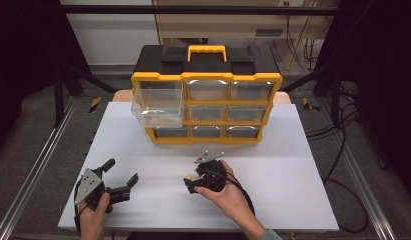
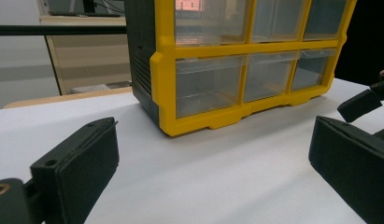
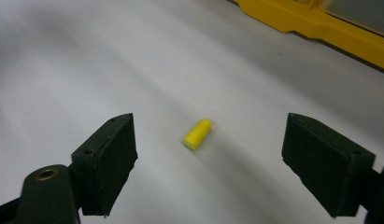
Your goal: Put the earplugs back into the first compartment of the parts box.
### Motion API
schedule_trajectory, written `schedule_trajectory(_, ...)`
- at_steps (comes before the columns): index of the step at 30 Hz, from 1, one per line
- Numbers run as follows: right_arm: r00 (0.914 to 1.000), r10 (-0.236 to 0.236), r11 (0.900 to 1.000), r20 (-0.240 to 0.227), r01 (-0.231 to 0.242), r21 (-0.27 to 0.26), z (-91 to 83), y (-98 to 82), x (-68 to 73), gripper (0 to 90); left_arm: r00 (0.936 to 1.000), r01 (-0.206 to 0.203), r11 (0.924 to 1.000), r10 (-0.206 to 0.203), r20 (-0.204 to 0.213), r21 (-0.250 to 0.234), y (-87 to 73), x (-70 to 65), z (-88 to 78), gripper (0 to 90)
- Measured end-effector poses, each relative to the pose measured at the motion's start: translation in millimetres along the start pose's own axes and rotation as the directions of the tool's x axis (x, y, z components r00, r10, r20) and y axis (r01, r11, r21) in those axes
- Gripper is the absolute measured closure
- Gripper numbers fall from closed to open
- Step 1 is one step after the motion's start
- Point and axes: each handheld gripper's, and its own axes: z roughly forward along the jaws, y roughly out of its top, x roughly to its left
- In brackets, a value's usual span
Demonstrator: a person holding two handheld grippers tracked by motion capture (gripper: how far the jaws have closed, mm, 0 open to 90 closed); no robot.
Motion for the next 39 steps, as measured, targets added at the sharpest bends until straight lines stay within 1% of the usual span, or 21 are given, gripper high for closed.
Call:
schedule_trajectory(3, 0.9999, 0.013, 1.000, 0.001, -0.013, 0.009, 2.0, -0.6, 0.0, 24.3, 1.0000, -0.001, 1.0000, 0.001, 0.000, 0.000, 0.0, 0.0, 0.0, 1.2)
schedule_trajectory(4, 0.9999, 0.012, 1.000, 0.004, -0.012, 0.009, 2.5, -0.6, -0.3, 27.2, 1.0000, -0.001, 1.0000, 0.001, 0.000, 0.001, 0.0, 0.0, 0.0, 1.2)
schedule_trajectory(5, 0.9997, 0.025, 1.000, 0.001, -0.025, 0.008, 2.6, -0.5, 0.3, 29.9, 1.0000, -0.001, 1.0000, 0.001, 0.000, 0.001, 0.0, 0.1, 0.0, 1.2)
schedule_trajectory(6, 0.9999, 0.016, 1.000, 0.000, -0.016, 0.004, 2.9, -0.3, -0.7, 32.9, 1.0000, -0.001, 1.0000, 0.001, 0.000, 0.000, 0.1, 0.1, -0.1, 1.2)
schedule_trajectory(10, 0.9994, 0.032, 0.999, -0.014, -0.032, -0.009, 3.0, 1.1, -1.4, 43.9, 1.0000, -0.001, 1.0000, 0.001, -0.001, 0.000, 0.1, 0.3, -0.2, 1.2)
schedule_trajectory(13, 0.9988, 0.045, 0.999, -0.020, -0.046, -0.004, 4.4, 1.8, -1.8, 50.2, 1.0000, -0.002, 1.0000, 0.002, 0.000, 0.000, 0.1, 0.4, -0.2, 1.2)
schedule_trajectory(15, 0.9991, 0.035, 0.999, -0.026, -0.035, 0.002, 6.5, 1.9, -1.7, 55.0, 1.0000, -0.001, 1.0000, 0.001, 0.000, 0.000, 0.0, 0.6, -0.1, 1.2)
schedule_trajectory(16, 0.9993, 0.025, 1.000, -0.027, -0.025, 0.006, 8.2, 1.7, -1.7, 56.2, 1.0000, 0.000, 1.0000, 0.000, 0.001, 0.000, -0.1, 0.7, 0.0, 1.2)
schedule_trajectory(17, 0.9991, 0.031, 0.999, -0.031, -0.030, 0.017, 10.1, 1.7, -1.1, 57.5, 1.0000, 0.000, 1.0000, 0.000, 0.000, 0.001, -0.1, 0.7, 0.0, 1.2)
schedule_trajectory(18, 0.9992, 0.027, 0.999, -0.031, -0.026, 0.038, 14.9, 1.7, 0.5, 59.4, 1.0000, 0.000, 1.0000, 0.000, 0.000, 0.001, 0.0, 0.7, 0.0, 1.2)
schedule_trajectory(20, 0.9994, 0.017, 0.999, -0.029, -0.016, 0.044, 18.1, 1.7, 0.7, 59.9, 1.0000, 0.000, 1.0000, 0.000, 0.000, 0.000, 0.0, 0.8, -0.1, 1.2)
schedule_trajectory(21, 0.9991, 0.032, 0.998, -0.028, -0.030, 0.055, 21.1, 2.1, 2.0, 60.2, 1.0000, 0.000, 1.0000, 0.000, 0.000, 0.001, 0.0, 0.7, -0.1, 1.2)
schedule_trajectory(22, 0.9993, 0.027, 0.998, -0.025, -0.026, 0.062, 24.0, 2.1, 2.0, 60.6, 1.0000, 0.000, 1.0000, 0.000, 0.002, 0.002, 0.0, 0.7, -0.1, 1.2)
schedule_trajectory(25, 0.9990, 0.040, 0.996, -0.018, -0.038, 0.078, 31.8, 2.8, 2.5, 61.6, 1.0000, -0.001, 1.0000, 0.001, 0.003, 0.001, 0.1, 0.3, 0.0, 1.2)
schedule_trajectory(26, 0.9994, 0.031, 0.996, -0.014, -0.030, 0.078, 33.8, 2.9, 1.9, 62.3, 1.0000, -0.001, 1.0000, 0.001, 0.003, 0.001, 0.1, 0.2, 0.0, 1.2)
schedule_trajectory(28, 0.9990, 0.044, 0.994, 0.000, -0.044, 0.098, 35.9, 3.6, 3.9, 63.3, 1.0000, -0.001, 1.0000, 0.001, 0.004, 0.002, 0.1, 0.4, -0.2, 1.2)
schedule_trajectory(30, 0.9999, 0.017, 0.995, -0.003, -0.016, 0.098, 38.1, 3.3, 3.8, 65.0, 1.0000, -0.001, 1.0000, 0.001, 0.004, 0.002, 0.1, 0.7, -0.1, 1.2)
schedule_trajectory(33, 0.9999, 0.015, 0.994, 0.004, -0.015, 0.112, 39.4, 3.0, 6.5, 69.2, 1.0000, -0.002, 1.0000, 0.002, 0.005, 0.002, 0.0, 0.4, 0.4, 1.2)
schedule_trajectory(35, 1.0000, -0.006, 0.993, 0.006, 0.006, 0.120, 39.9, 2.3, 7.2, 72.6, 1.0000, -0.003, 1.0000, 0.003, 0.006, 0.003, 0.0, 0.0, 0.6, 1.2)
schedule_trajectory(36, 0.9999, -0.003, 0.992, 0.013, 0.002, 0.123, 39.5, 2.5, 8.4, 75.1, 1.0000, -0.002, 1.0000, 0.002, 0.008, 0.004, -0.2, 0.0, 0.7, 1.2)
schedule_trajectory(39, 0.9997, -0.026, 0.992, 0.005, 0.025, 0.126, 39.1, 2.1, 7.9, 79.1, 1.0000, -0.002, 1.0000, 0.002, 0.009, 0.005, -0.2, -0.2, 0.7, 1.2)
